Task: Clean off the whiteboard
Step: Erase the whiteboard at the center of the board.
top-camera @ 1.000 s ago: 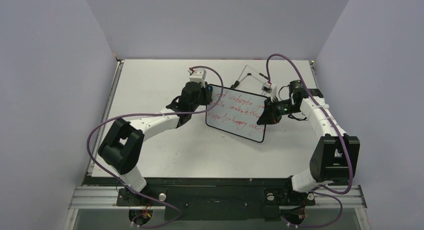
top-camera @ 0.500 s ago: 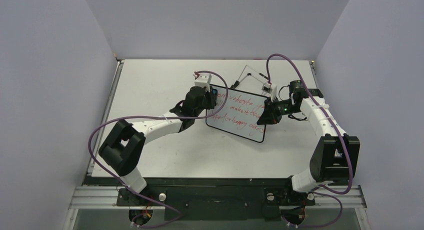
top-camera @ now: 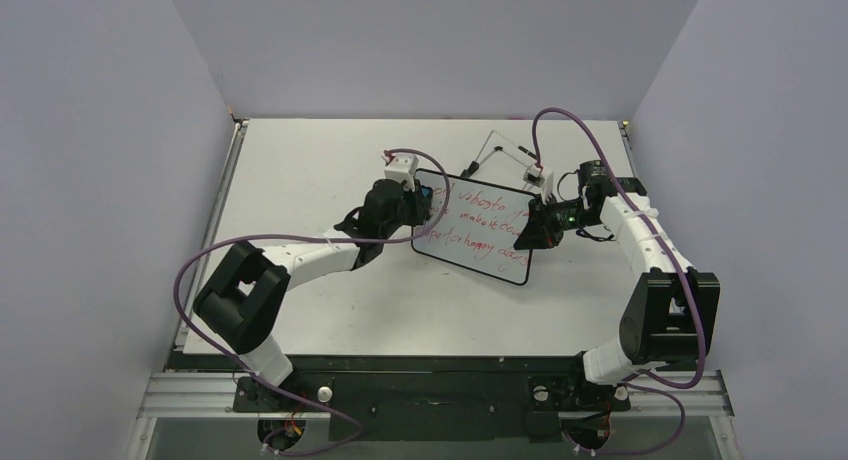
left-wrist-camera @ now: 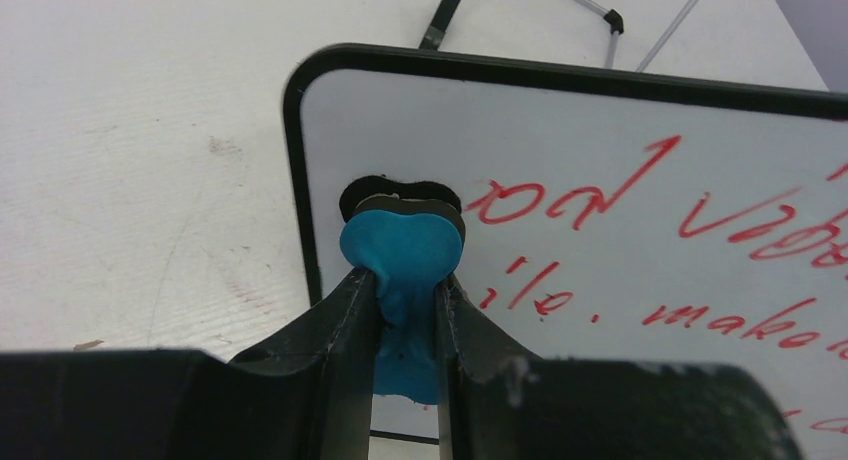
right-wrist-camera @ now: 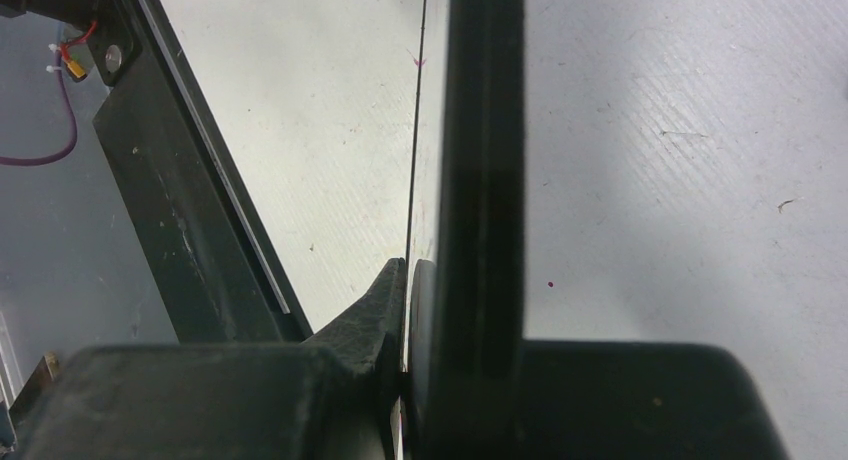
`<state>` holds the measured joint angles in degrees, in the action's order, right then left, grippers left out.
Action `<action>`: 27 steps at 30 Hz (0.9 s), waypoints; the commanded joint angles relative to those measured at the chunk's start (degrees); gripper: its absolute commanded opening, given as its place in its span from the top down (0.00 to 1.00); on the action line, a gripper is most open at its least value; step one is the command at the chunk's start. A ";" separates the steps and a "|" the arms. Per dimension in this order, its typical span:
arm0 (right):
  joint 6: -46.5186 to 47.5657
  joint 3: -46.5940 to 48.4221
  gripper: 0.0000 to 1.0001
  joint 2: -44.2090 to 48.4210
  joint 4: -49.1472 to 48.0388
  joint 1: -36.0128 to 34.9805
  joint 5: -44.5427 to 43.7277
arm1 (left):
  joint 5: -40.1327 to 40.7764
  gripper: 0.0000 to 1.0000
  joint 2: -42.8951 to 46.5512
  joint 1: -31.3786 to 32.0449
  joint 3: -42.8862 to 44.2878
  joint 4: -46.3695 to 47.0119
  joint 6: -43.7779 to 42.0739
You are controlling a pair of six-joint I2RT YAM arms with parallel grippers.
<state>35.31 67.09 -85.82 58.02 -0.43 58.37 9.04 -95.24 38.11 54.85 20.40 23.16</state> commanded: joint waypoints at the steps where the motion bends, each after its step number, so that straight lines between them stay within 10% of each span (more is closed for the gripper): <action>1: 5.38 1.03 1.00 -0.27 2.58 -1.72 0.34 | -2.29 1.00 0.38 4.02 1.51 3.50 -0.62; 27: 5.56 1.05 1.00 -1.12 2.57 -2.01 0.00 | -4.37 1.00 -0.88 1.94 2.07 3.11 0.21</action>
<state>35.55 67.20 -86.11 57.39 -0.40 58.33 6.44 -95.50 37.87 56.75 20.05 23.73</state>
